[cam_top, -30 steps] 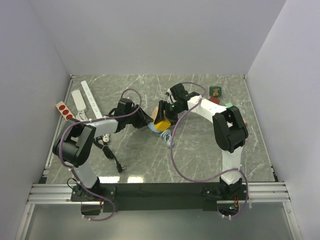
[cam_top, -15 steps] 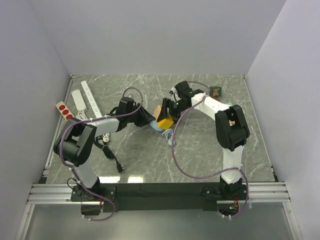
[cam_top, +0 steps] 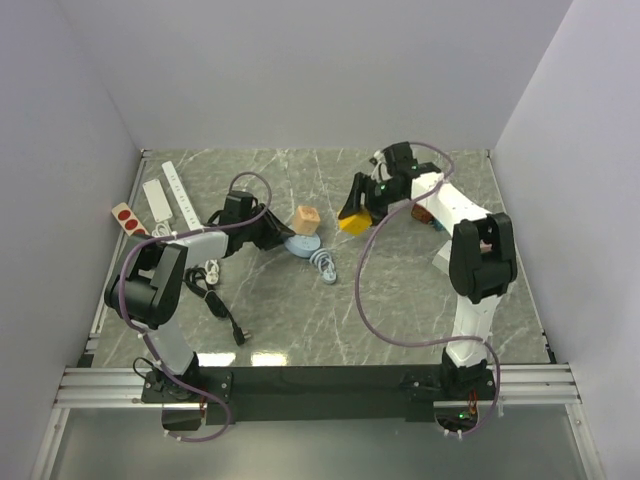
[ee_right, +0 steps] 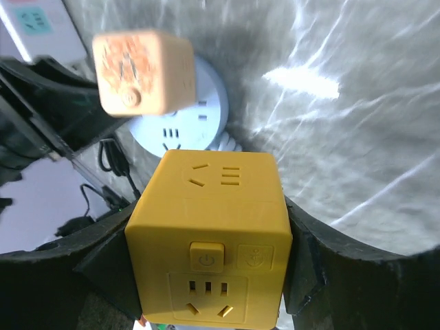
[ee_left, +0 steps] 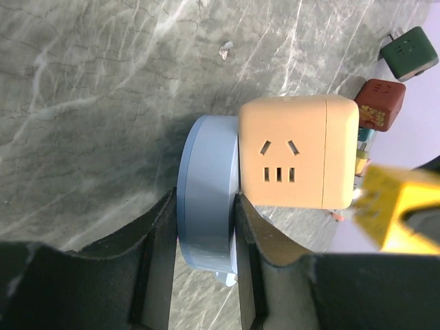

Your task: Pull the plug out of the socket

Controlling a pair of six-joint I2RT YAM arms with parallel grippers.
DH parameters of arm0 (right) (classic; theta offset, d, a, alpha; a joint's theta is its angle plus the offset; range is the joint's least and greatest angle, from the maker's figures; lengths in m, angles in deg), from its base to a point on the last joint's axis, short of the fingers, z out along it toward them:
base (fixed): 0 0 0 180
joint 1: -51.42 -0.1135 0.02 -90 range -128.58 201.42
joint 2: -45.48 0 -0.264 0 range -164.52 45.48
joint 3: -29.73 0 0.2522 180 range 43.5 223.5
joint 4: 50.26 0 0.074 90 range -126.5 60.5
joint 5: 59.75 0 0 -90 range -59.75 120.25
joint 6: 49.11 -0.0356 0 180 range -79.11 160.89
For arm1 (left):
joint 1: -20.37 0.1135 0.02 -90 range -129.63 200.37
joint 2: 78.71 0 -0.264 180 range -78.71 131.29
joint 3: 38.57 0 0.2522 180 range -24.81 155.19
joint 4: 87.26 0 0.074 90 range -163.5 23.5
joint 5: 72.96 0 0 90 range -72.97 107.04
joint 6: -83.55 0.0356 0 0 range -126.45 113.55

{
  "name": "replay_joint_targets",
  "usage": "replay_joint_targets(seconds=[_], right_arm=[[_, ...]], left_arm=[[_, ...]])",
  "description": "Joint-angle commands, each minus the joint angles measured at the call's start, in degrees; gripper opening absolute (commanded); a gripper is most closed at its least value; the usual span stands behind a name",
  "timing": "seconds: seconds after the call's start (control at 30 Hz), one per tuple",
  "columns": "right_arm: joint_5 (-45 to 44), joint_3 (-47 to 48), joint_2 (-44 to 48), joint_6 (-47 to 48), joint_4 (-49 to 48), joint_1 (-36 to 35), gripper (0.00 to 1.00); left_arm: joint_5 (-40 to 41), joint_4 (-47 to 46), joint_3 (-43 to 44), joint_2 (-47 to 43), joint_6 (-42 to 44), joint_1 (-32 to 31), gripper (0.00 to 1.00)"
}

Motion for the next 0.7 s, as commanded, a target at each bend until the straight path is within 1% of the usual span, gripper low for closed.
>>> replay_joint_targets(seconds=[0.0, 0.03, 0.1, 0.13, 0.23, 0.27, 0.33, 0.37, 0.43, 0.47, 0.53, 0.57, 0.6, 0.67], right_arm=[[-3.4, -5.1, 7.2, -4.0, -5.0, -3.4, 0.00], [-7.2, -5.8, 7.9, -5.1, -5.8, -2.4, 0.00], [-10.1, -6.0, 9.2, -7.1, -6.5, -0.8, 0.00], [-14.8, -5.4, 9.3, -7.3, -6.1, 0.8, 0.00], [-22.2, -1.3, 8.2, -8.7, -2.1, 3.2, 0.00], [-25.1, 0.7, 7.3, -9.8, 0.0, 5.6, 0.00], [-27.9, 2.1, 6.7, -11.1, 1.0, 8.2, 0.00], [-29.7, 2.9, 6.8, -12.6, 1.0, 11.0, 0.00], [-30.7, 3.0, 7.4, -13.4, -0.7, 14.0, 0.00], [-34.1, 4.0, 7.7, -14.4, -1.1, 16.9, 0.00], [-37.0, 6.3, 7.1, -15.3, 0.6, 19.3, 0.00], [-39.3, 8.6, 6.2, -16.0, 2.1, 20.5, 0.00], [-43.9, 9.8, 5.6, -16.4, 3.1, 22.1, 0.00], [-46.8, 13.4, 3.0, -17.4, 5.3, 23.8, 0.00]], left_arm=[[4.2, 8.4, 0.7, 0.7, 4.8, -0.4, 0.00], [4.1, 8.5, 1.3, 0.6, 4.9, -0.4, 0.00], [3.6, 8.6, 1.8, 0.4, 5.2, -0.4, 0.00], [3.2, 8.8, 2.4, 0.4, 5.3, -0.4, 0.00], [2.4, 9.2, 3.0, 0.2, 5.8, -0.4, 0.00], [2.3, 9.2, 3.3, 0.1, 5.9, -0.4, 0.00], [1.3, 9.6, 3.8, 0.0, 6.4, -0.4, 0.00], [1.0, 9.6, 3.9, -0.1, 6.6, -0.4, 0.00], [0.7, 10.2, 4.3, -0.3, 7.3, -0.4, 0.00], [0.6, 10.2, 4.2, -0.7, 7.5, -0.4, 0.00], [0.2, 10.7, 4.4, -0.9, 8.0, -0.4, 0.00], [0.0, 10.8, 4.5, -1.0, 8.6, -0.4, 0.00], [-0.1, 11.2, 4.7, -1.0, 8.7, -0.4, 0.00], [-0.5, 11.4, 4.8, -0.8, 9.3, -0.4, 0.00]])
